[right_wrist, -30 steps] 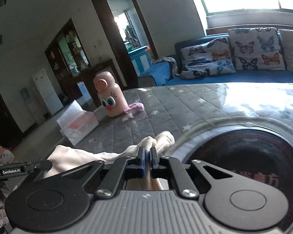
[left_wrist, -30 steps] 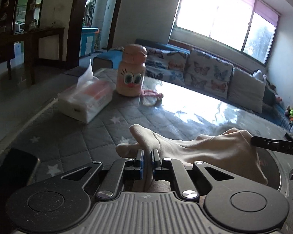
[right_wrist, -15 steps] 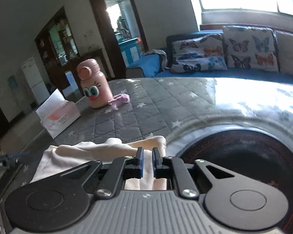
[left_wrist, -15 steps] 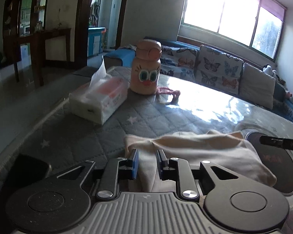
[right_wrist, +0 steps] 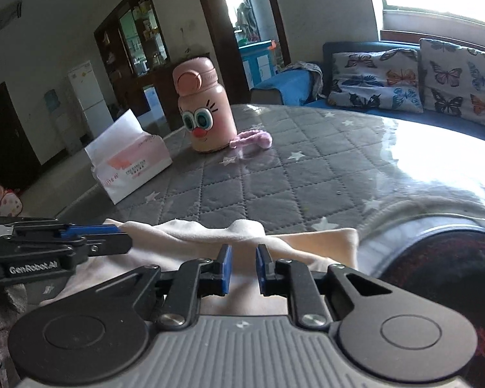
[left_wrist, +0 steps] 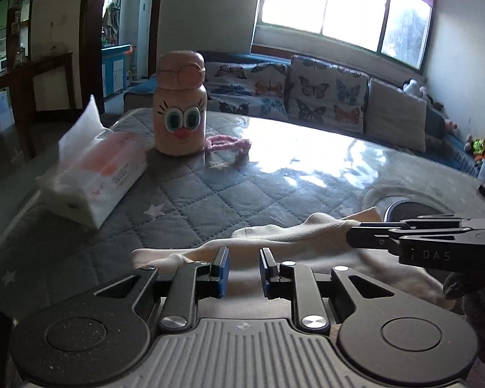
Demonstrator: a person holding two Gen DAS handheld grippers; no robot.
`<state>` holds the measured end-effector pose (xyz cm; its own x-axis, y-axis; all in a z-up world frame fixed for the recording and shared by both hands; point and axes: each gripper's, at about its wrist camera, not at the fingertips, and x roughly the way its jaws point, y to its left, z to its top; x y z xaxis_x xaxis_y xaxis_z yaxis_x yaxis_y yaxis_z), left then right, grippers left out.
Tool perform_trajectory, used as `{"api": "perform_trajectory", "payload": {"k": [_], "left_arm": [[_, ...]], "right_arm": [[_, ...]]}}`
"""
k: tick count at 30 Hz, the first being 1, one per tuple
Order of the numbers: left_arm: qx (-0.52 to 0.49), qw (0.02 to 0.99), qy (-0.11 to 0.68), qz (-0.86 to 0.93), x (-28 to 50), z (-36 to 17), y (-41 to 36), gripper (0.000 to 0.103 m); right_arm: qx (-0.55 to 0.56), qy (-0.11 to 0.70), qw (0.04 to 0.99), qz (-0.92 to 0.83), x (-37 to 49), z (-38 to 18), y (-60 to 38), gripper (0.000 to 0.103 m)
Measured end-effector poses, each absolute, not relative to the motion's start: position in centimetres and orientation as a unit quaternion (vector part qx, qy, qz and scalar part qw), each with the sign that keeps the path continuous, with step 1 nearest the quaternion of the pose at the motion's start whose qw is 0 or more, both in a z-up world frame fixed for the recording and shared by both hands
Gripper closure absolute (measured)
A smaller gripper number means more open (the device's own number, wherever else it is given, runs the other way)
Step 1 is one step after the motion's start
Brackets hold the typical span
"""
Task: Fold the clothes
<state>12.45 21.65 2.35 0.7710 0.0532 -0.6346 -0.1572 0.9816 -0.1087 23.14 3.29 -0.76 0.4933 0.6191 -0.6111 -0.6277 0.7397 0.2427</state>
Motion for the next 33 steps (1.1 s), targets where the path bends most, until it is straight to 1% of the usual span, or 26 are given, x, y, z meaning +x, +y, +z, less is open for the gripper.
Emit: {"api": "perform_trajectory", "payload": {"k": [8,10,11,12,13,15,17,19,27,32,33], "left_arm": [[-0.083,0.93,0.352,0.065,14.0,0.8,22.1,0.08],[-0.083,0.931,0.35,0.065,13.8,0.9,22.0,0.075],[-0.082,0.931,0.35,0.065,13.7,1.1,21.9,0.074],[-0.08,0.932,0.348,0.064,13.5,1.2,21.7,0.07],[-0.078,0.932,0.347,0.065,13.3,1.4,21.6,0.065],[-0.072,0.934,0.345,0.065,12.8,1.7,21.2,0.058],[-0.067,0.935,0.341,0.065,12.2,2.0,20.8,0.056],[-0.065,0.936,0.34,0.069,11.5,2.3,20.5,0.049],[-0.068,0.935,0.341,0.072,7.7,2.4,19.0,0.046],[-0.049,0.936,0.341,0.074,5.5,1.8,17.7,0.045],[-0.043,0.936,0.341,0.076,5.3,1.6,17.6,0.043]], "right_arm": [[-0.011,0.358,0.863,0.355,23.9,-1.8,4.5,0.08],[-0.008,0.358,0.863,0.358,23.7,-1.7,4.4,0.074],[-0.01,0.355,0.863,0.358,23.5,-1.5,4.4,0.072],[-0.016,0.351,0.865,0.359,23.1,-1.3,4.3,0.071],[-0.023,0.346,0.866,0.36,22.7,-1.1,4.2,0.069],[-0.037,0.338,0.867,0.363,21.9,-0.7,4.0,0.065],[-0.044,0.337,0.866,0.367,20.9,-0.4,3.7,0.064],[-0.05,0.335,0.865,0.37,19.9,-0.2,3.3,0.055],[-0.094,0.308,0.873,0.366,15.3,0.3,1.9,0.048],[-0.106,0.302,0.877,0.358,13.1,-0.2,1.2,0.048],[-0.107,0.305,0.877,0.354,12.9,-0.5,1.2,0.048]]}}
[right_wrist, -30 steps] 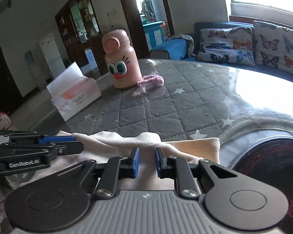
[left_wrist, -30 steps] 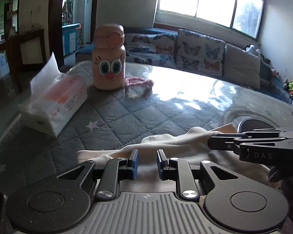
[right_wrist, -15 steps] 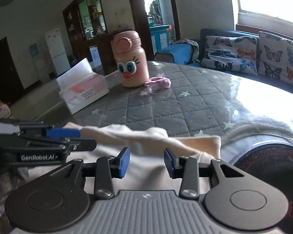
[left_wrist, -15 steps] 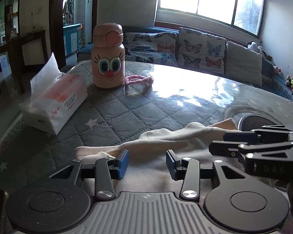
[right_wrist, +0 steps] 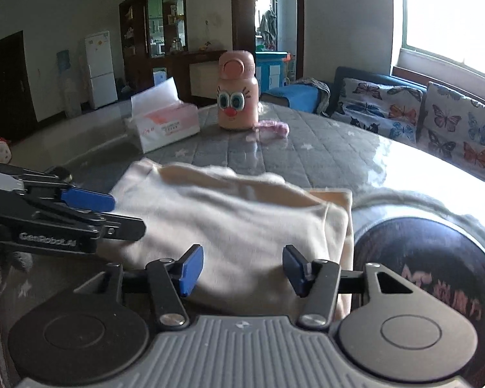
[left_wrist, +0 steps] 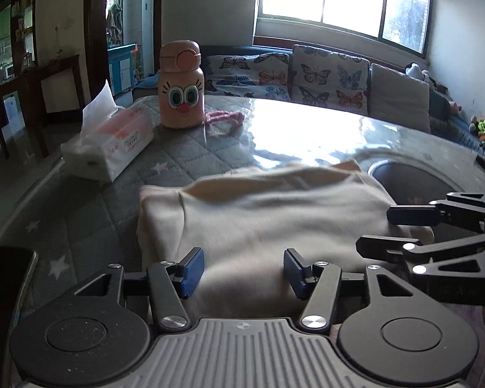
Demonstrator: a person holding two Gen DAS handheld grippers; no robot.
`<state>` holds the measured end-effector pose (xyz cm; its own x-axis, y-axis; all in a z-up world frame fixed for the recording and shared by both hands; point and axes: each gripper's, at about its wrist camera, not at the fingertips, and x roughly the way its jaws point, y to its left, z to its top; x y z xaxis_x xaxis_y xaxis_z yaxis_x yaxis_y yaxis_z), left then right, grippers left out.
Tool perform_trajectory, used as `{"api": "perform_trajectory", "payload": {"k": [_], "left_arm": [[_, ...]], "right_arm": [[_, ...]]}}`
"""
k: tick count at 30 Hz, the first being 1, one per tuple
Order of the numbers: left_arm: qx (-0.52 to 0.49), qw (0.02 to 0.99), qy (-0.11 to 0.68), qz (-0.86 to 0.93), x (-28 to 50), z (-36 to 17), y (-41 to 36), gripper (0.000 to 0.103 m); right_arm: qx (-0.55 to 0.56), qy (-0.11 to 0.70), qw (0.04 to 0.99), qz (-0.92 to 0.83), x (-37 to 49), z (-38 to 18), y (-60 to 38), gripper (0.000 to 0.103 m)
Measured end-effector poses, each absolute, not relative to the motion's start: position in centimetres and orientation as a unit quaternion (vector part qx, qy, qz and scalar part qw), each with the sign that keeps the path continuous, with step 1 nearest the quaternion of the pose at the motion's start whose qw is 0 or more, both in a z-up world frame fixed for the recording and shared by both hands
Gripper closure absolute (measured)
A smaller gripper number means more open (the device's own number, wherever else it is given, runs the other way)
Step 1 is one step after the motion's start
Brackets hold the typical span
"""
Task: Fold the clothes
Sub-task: 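Lower the fold onto the bundle and open both grippers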
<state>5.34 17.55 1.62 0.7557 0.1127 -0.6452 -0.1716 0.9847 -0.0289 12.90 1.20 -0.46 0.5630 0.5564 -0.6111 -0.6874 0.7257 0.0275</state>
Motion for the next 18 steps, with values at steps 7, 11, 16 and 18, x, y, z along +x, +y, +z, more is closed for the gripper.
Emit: {"api": "perform_trajectory", "payload": {"k": [7,11,16,18], "left_arm": [[-0.034,0.938,0.336,0.082,4.2,1.2,16.8,0.037],[-0.048,0.936,0.338,0.091,4.1,0.9,17.1,0.036],[-0.066,0.936,0.333,0.096,3.1,1.4,17.2,0.029],[-0.071,0.936,0.332,0.098,2.7,1.5,17.1,0.024]], "right_arm": [[-0.096,0.305,0.881,0.35,12.0,-0.4,0.5,0.047],[-0.096,0.315,0.879,0.345,12.3,-1.1,0.2,0.046],[-0.088,0.309,0.879,0.351,11.5,-0.7,-0.4,0.026],[-0.092,0.3,0.882,0.352,11.0,-0.3,-0.5,0.019]]}}
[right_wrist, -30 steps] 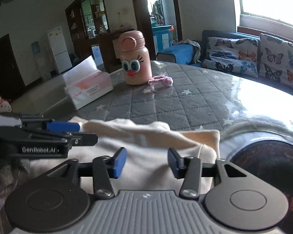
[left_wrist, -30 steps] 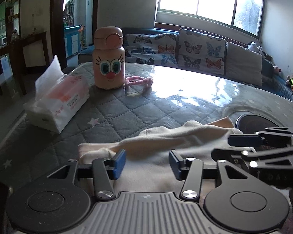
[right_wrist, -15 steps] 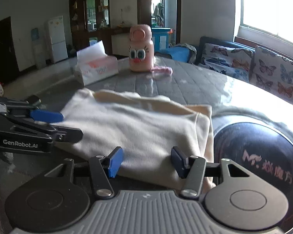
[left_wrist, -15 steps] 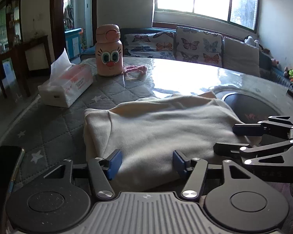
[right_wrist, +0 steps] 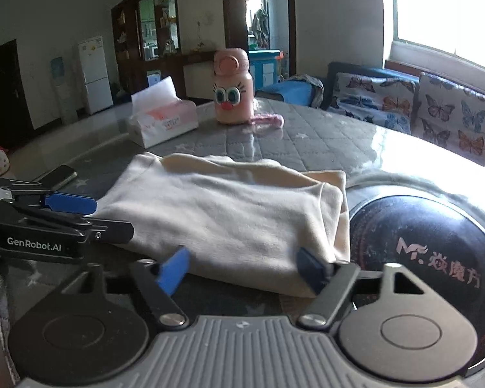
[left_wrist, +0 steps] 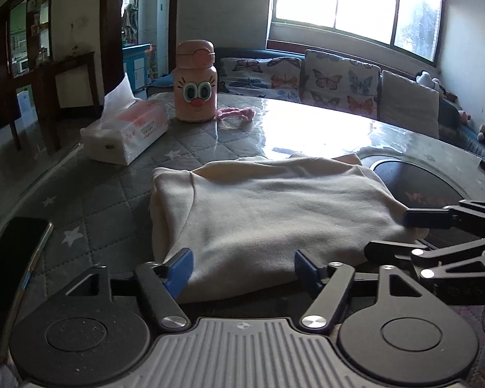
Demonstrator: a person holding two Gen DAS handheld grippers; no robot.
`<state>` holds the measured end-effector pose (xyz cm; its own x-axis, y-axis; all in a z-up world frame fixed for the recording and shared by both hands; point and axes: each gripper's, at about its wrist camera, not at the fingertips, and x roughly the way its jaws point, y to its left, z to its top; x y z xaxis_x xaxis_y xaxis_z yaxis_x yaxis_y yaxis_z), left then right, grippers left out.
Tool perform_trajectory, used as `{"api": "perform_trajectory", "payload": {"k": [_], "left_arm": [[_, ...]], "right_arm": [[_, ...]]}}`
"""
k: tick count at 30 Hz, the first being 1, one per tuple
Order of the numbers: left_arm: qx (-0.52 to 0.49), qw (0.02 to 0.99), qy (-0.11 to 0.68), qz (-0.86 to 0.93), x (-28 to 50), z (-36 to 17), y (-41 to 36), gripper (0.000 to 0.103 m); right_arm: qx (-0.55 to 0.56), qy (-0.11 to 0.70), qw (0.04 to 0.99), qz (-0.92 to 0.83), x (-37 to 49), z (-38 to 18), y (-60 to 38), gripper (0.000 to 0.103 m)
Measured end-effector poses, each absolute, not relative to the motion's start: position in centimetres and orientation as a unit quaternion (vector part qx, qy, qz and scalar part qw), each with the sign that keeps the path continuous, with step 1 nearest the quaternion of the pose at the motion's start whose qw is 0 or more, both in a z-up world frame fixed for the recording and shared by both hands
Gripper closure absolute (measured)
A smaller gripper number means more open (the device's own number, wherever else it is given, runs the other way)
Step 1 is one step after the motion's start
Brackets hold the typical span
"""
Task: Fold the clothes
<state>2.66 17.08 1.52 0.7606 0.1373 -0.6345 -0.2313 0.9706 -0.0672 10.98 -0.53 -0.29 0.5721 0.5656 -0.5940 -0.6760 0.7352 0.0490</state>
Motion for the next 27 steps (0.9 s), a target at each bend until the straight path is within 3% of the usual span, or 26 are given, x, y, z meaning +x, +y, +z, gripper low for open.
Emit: {"api": "perform_trajectory", "payload": {"k": [7,13,27], "left_arm": [[-0.085,0.934,0.329,0.105,0.8,1.6,16.6,0.011],[-0.079,0.935,0.328,0.106,-0.5,1.5,15.6,0.0],[-0.087,0.928,0.347,0.101,-2.7,0.6,14.0,0.0]], "right_arm": [[-0.082,0.296,0.886,0.346,9.6,0.0,-1.8,0.0],[-0.073,0.297,0.887,0.347,8.3,-0.1,-3.0,0.0],[-0.08,0.311,0.888,0.328,6.0,-0.9,-3.8,0.0]]}}
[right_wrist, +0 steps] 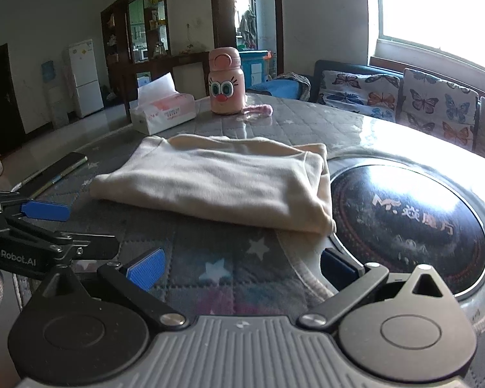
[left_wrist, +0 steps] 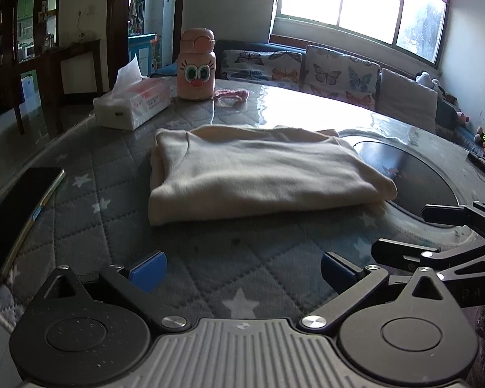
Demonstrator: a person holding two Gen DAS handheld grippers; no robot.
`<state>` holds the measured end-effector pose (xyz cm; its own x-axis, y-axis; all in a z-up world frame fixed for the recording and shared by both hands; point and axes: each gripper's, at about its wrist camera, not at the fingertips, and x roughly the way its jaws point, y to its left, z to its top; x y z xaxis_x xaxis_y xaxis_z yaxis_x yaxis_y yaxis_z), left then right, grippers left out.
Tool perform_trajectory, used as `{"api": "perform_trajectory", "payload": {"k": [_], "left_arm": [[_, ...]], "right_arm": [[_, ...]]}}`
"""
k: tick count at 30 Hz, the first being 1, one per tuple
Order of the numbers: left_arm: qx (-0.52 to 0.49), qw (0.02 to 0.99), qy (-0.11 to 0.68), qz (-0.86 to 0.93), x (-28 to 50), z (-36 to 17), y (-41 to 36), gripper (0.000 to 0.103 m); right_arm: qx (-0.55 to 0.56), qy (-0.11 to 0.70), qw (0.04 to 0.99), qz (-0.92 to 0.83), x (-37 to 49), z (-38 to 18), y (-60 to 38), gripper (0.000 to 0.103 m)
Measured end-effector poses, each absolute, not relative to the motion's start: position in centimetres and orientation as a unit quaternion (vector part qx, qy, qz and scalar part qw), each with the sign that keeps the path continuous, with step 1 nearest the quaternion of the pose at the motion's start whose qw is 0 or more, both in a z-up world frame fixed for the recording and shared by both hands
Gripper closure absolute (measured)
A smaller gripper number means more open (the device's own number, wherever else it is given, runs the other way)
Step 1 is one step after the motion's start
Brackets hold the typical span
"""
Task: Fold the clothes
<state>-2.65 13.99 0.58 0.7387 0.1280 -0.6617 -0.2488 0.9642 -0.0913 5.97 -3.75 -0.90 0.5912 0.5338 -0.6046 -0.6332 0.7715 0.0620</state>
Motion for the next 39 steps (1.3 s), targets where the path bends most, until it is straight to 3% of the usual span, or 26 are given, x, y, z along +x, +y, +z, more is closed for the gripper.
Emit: {"api": "perform_trajectory", "payload": {"k": [39], "left_arm": [[-0.08,0.927,0.343,0.127,-5.9,1.3,12.0,0.0]], "right_arm": [[-0.055,0.315,0.893,0.316,3.1,-0.6,-5.3,0.0]]}}
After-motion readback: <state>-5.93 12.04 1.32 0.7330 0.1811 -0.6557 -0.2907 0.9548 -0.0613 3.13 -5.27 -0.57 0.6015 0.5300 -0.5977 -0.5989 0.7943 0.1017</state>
